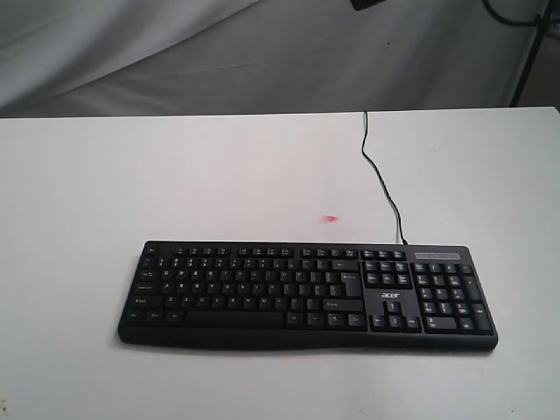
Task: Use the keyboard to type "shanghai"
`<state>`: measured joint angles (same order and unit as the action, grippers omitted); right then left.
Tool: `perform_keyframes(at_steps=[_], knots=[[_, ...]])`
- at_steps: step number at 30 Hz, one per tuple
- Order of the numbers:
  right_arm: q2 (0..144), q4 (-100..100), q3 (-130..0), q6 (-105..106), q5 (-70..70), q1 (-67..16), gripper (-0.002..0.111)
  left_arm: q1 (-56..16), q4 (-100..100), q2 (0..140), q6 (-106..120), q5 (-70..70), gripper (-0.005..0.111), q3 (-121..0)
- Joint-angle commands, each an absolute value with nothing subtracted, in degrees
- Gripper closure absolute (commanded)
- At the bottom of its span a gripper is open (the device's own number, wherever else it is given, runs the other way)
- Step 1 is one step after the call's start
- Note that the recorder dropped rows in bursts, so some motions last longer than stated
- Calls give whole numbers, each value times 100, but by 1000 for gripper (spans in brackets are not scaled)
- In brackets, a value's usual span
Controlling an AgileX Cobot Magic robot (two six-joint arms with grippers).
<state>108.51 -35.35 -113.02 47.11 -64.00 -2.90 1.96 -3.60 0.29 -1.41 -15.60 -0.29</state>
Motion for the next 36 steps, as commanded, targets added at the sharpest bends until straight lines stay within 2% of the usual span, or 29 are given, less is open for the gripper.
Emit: perform_keyframes(at_steps=[1, 13, 16, 25, 36], knots=[[11214, -4135, -11309, 4769, -6537, -274, 108, 175, -356, 0, -139, -1524, 106, 0], [12092, -4300, -11298, 6368, -6996, -449, 108, 175, -356, 0, -139, -1524, 106, 0], [12239, -4276, -11091, 6997, -6849, -835, 108, 175, -356, 0, -139, -1524, 106, 0], [12239, -4257, -9588, 8238, -5035, -2036, 108, 175, -356, 0, -139, -1524, 106, 0], [12239, -4649, -9503, 8292, -4969, -2799, 108, 175, -356, 0, -139, -1524, 106, 0]])
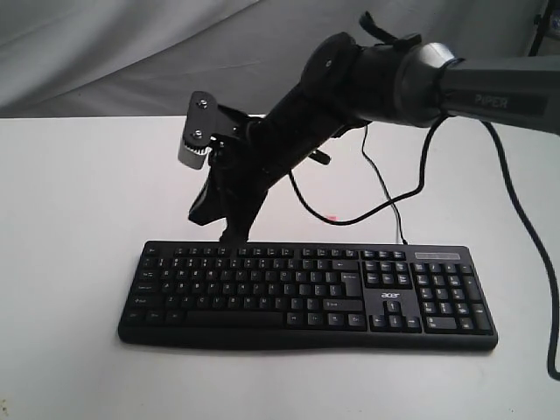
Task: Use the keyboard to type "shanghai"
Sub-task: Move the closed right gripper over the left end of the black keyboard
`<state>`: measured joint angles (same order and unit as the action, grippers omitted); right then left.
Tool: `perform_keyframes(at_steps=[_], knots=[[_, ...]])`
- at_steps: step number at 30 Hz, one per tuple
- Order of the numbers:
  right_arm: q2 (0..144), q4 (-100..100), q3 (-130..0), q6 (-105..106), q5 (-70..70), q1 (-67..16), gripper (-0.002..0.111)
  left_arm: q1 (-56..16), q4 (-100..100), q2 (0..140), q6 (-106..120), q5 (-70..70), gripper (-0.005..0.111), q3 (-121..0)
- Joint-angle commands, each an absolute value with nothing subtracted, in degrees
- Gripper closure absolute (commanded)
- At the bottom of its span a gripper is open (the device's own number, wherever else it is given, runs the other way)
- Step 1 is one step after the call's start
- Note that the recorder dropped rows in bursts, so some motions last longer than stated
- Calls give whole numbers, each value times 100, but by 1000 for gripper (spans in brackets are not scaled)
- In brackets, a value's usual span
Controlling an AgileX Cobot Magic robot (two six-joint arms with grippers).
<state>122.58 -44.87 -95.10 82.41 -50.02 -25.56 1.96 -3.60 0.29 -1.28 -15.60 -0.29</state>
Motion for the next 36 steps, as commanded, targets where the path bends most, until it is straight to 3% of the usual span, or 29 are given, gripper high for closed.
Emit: perform_keyframes(at_steps=[1, 13, 24, 36], knots=[[12239, -4666, -9503, 8292, -4969, -2863, 108, 175, -356, 0, -139, -1524, 106, 0], [12239, -4863, -8869, 8482, -3826, -3596, 108, 175, -356, 0, -139, -1524, 106, 0], [12239, -5457, -8473, 8803, -3205, -3585, 108, 175, -356, 0, -139, -1524, 106, 0], [12239, -5405, -8442, 8771, -3642, -3318, 108, 175, -356, 0, -139, -1524, 106, 0]])
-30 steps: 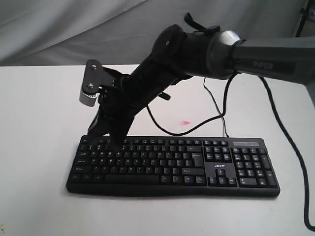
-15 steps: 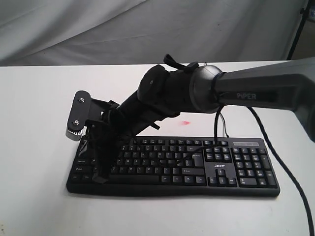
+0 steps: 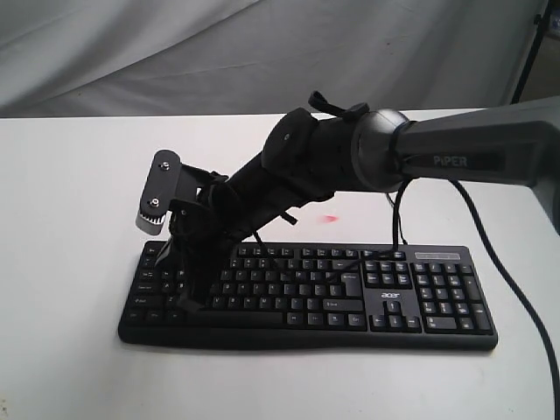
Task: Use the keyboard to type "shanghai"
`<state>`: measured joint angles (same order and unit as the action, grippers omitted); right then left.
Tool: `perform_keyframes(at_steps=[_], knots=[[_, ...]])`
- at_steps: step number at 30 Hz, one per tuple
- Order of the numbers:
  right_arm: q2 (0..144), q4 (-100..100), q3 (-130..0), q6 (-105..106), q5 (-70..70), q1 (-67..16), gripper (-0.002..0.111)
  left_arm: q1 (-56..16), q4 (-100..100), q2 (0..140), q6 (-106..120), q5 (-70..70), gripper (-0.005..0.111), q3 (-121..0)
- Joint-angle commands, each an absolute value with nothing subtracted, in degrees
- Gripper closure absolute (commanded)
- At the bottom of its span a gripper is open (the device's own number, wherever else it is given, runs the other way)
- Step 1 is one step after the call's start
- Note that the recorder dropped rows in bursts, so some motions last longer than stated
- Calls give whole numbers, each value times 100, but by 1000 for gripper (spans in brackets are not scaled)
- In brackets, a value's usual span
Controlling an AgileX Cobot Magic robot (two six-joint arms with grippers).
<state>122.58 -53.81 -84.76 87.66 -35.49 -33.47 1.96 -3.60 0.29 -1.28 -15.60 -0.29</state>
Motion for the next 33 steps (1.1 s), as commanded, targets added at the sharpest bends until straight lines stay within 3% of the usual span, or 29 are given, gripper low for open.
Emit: perform_keyframes(at_steps=[1, 33], knots=[[12239, -5417, -8442, 8785, -3655, -3318, 108, 175, -356, 0, -139, -1524, 106, 0], [12727, -5749, -8453, 9274, -3428, -3252, 108, 175, -356, 0, -139, -1524, 106, 0]])
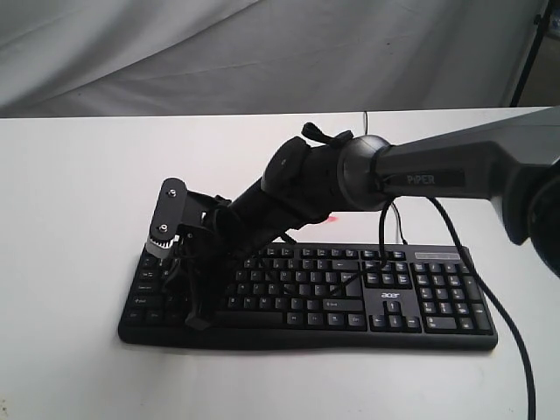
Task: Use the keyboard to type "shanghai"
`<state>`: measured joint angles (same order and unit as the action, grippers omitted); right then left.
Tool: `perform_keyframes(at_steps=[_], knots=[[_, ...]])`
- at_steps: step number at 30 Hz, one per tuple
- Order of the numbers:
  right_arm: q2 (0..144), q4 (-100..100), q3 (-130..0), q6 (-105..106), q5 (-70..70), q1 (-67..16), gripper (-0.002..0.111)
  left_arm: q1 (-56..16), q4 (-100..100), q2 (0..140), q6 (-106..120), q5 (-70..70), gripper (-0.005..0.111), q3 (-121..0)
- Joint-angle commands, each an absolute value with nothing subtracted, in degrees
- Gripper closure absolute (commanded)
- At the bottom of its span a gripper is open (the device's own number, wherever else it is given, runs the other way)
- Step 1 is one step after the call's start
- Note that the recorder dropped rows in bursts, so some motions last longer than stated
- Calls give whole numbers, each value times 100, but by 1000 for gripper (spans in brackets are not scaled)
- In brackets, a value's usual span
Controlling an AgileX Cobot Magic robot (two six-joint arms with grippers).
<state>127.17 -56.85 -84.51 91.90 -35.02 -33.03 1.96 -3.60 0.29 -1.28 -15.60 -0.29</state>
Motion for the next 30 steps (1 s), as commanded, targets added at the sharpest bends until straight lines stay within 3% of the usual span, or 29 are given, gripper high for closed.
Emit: perform_keyframes(at_steps=[1, 30], knots=[[12727, -5737, -8453, 9274, -3414, -3252, 108, 175, -356, 0, -139, -1524, 106, 0], [12831, -5697, -8453, 9292, -3319, -3252, 108, 175, -356, 0, -139, -1524, 106, 0]])
